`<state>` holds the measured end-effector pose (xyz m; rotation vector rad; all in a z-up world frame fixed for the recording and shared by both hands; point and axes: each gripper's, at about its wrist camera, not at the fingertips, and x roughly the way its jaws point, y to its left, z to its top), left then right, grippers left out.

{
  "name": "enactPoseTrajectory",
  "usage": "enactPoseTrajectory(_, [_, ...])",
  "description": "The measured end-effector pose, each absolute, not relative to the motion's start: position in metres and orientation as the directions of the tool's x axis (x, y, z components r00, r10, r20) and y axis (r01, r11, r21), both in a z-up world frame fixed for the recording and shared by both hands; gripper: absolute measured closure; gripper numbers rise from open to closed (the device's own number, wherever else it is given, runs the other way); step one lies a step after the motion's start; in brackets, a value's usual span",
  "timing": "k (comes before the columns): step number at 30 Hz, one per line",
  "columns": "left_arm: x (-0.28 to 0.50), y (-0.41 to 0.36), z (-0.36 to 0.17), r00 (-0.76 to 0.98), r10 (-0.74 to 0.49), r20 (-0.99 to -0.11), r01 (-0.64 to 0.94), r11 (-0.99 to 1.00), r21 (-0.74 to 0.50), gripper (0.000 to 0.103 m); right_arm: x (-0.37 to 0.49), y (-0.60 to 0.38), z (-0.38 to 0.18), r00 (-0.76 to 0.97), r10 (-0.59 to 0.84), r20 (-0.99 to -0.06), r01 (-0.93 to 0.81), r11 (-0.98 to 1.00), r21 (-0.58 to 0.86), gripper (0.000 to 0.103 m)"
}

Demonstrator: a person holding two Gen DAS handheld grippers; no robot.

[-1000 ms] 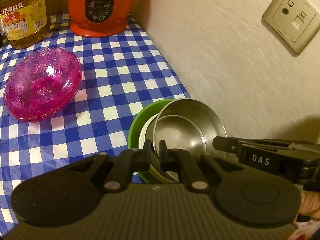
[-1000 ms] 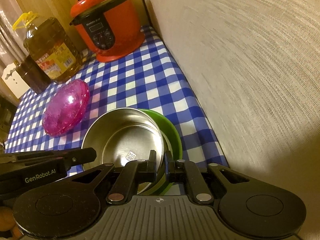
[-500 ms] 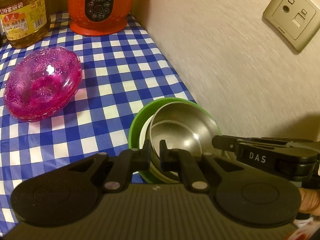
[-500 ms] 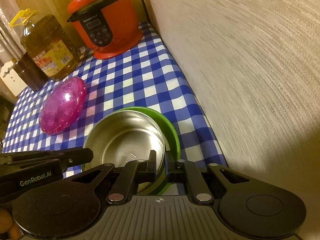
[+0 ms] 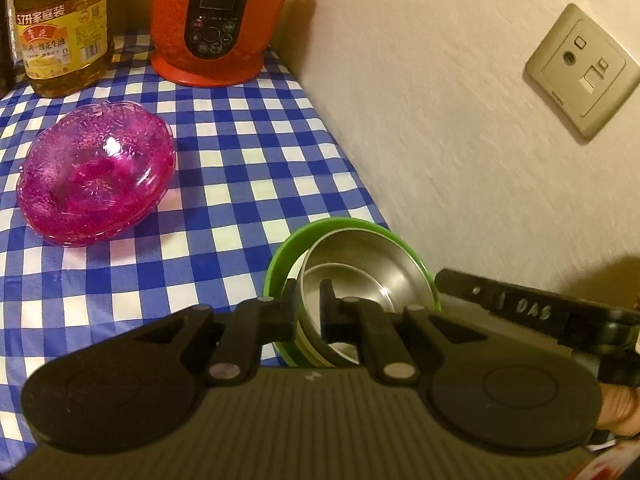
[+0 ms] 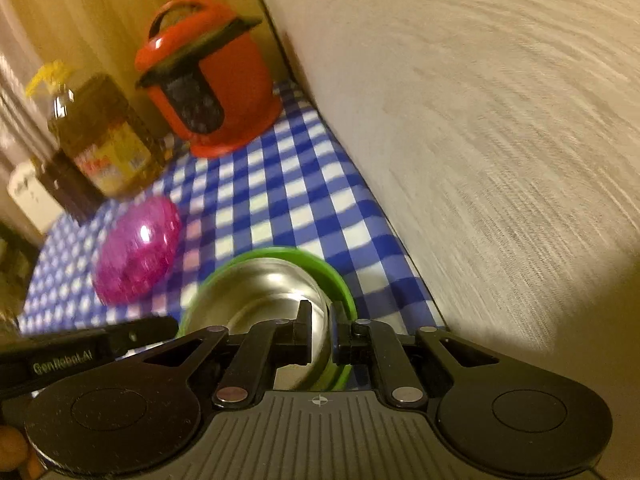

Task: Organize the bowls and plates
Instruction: 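Lower the steel bowl into the white bowl and open both tools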

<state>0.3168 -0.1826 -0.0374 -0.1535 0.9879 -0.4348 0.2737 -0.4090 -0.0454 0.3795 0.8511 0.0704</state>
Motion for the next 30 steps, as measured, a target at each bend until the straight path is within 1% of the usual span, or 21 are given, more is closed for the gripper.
enactPoseTrajectory(1, [0.316, -0.182, -0.037, 0.473, -0.424, -0.772, 0.286, 0.903, -0.321, 0.096, 0.273, -0.412, -0.045, 0.674, 0.235, -0.7, 0.086, 0.917, 0.39, 0.094])
enactPoseTrajectory(3, [0.316, -0.181, -0.037, 0.473, -0.424, -0.772, 0.285, 0.903, -0.321, 0.095, 0.274, -0.414, -0.046, 0.678, 0.258, -0.688, 0.082, 0.904, 0.42, 0.094])
enactPoseTrajectory(14, [0.314, -0.18, -0.042, 0.467, -0.427, -0.774, 0.277, 0.902, -0.331, 0.09, 0.279, -0.408, -0.06, 0.625, 0.259, -0.736, 0.081, 0.917, 0.392, 0.094])
enactPoseTrajectory(17, [0.312, -0.18, -0.043, 0.468, -0.427, -0.774, 0.273, 0.903, -0.332, 0.088, 0.277, -0.409, -0.06, 0.626, 0.257, -0.736, 0.083, 0.917, 0.391, 0.094])
enactPoseTrajectory(19, [0.311, -0.179, -0.044, 0.469, -0.427, -0.773, 0.27, 0.903, -0.334, 0.084, 0.275, -0.408, -0.059, 0.627, 0.253, -0.737, 0.081, 0.919, 0.385, 0.094])
enactPoseTrajectory(25, [0.304, -0.174, -0.041, 0.482, -0.422, -0.768, 0.263, 0.905, -0.333, 0.081, 0.269, -0.408, -0.055, 0.628, 0.232, -0.743, 0.095, 0.924, 0.369, 0.092])
enactPoseTrajectory(27, [0.301, -0.171, -0.04, 0.485, -0.421, -0.766, 0.259, 0.906, -0.335, 0.08, 0.265, -0.409, -0.054, 0.631, 0.23, -0.741, 0.101, 0.923, 0.372, 0.082])
enactPoseTrajectory(28, [0.299, -0.169, -0.04, 0.487, -0.42, -0.766, 0.254, 0.907, -0.336, 0.079, 0.263, -0.409, -0.054, 0.632, 0.228, -0.741, 0.104, 0.922, 0.373, 0.061])
enactPoseTrajectory(29, [0.297, -0.167, -0.04, 0.488, -0.419, -0.766, 0.249, 0.908, -0.338, 0.079, 0.26, -0.41, -0.053, 0.635, 0.227, -0.738, 0.108, 0.92, 0.376, 0.044])
enactPoseTrajectory(30, [0.295, -0.165, -0.04, 0.49, -0.419, -0.765, 0.244, 0.908, -0.341, 0.078, 0.257, -0.411, -0.052, 0.641, 0.227, -0.733, 0.111, 0.918, 0.381, 0.041])
